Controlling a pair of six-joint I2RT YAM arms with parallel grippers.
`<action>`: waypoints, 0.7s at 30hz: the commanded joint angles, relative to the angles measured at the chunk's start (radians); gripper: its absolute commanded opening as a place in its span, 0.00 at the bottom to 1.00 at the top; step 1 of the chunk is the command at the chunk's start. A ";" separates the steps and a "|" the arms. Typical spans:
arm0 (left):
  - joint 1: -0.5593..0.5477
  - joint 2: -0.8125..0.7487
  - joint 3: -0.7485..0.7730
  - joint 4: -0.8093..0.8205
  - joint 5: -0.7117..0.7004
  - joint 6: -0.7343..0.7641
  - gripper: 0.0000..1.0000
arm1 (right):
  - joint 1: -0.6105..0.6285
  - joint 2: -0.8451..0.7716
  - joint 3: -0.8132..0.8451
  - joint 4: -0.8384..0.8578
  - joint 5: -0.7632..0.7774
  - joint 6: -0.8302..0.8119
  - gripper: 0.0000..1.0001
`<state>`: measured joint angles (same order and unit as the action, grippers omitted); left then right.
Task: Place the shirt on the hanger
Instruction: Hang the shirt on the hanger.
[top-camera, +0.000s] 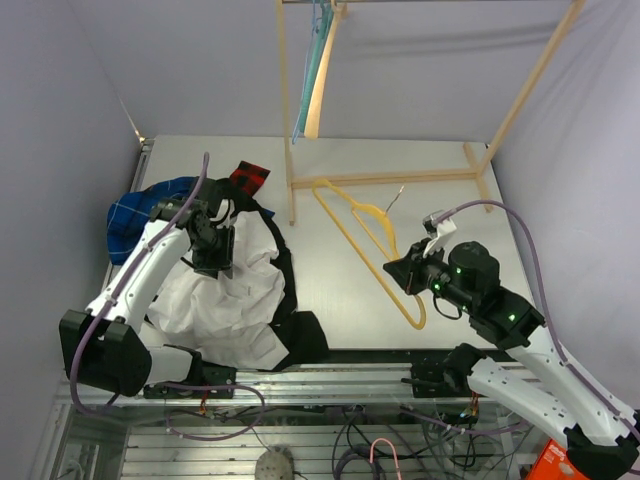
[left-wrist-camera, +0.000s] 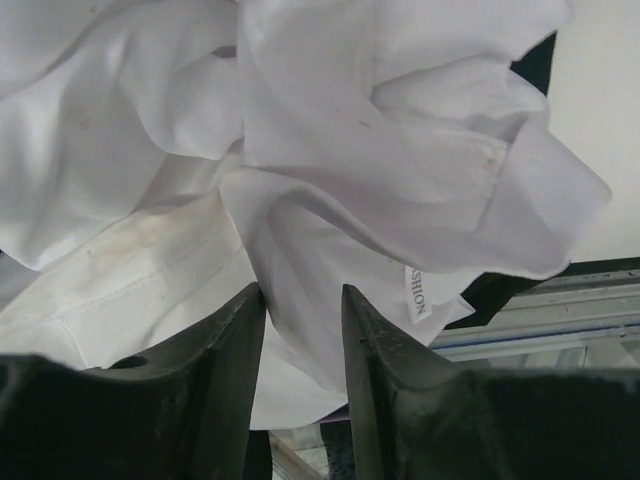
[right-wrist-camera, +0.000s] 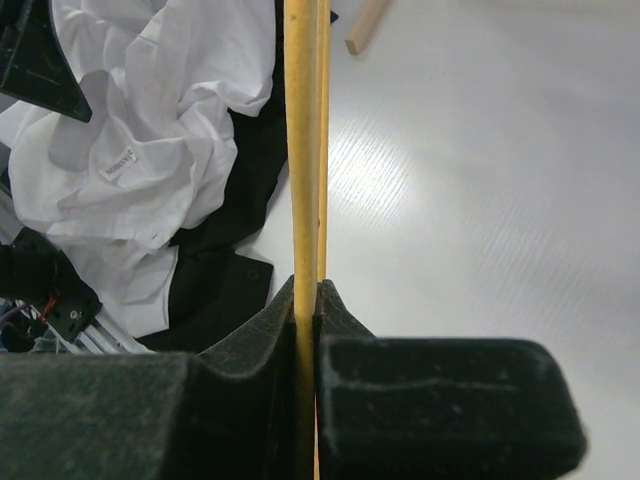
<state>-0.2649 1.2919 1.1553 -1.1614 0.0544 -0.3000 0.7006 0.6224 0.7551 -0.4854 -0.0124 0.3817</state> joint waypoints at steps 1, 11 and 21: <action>0.021 0.029 -0.011 0.025 -0.030 -0.008 0.44 | 0.004 -0.037 0.001 0.013 0.021 0.001 0.00; 0.008 0.048 0.090 0.071 0.117 0.152 0.07 | 0.005 -0.050 0.030 -0.047 -0.006 0.022 0.00; -0.189 0.163 0.635 0.104 -0.029 0.564 0.07 | 0.004 -0.098 0.077 -0.032 -0.314 -0.005 0.00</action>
<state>-0.4370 1.3922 1.6512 -1.0657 0.0860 0.0483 0.7006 0.5770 0.7769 -0.5518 -0.1390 0.3988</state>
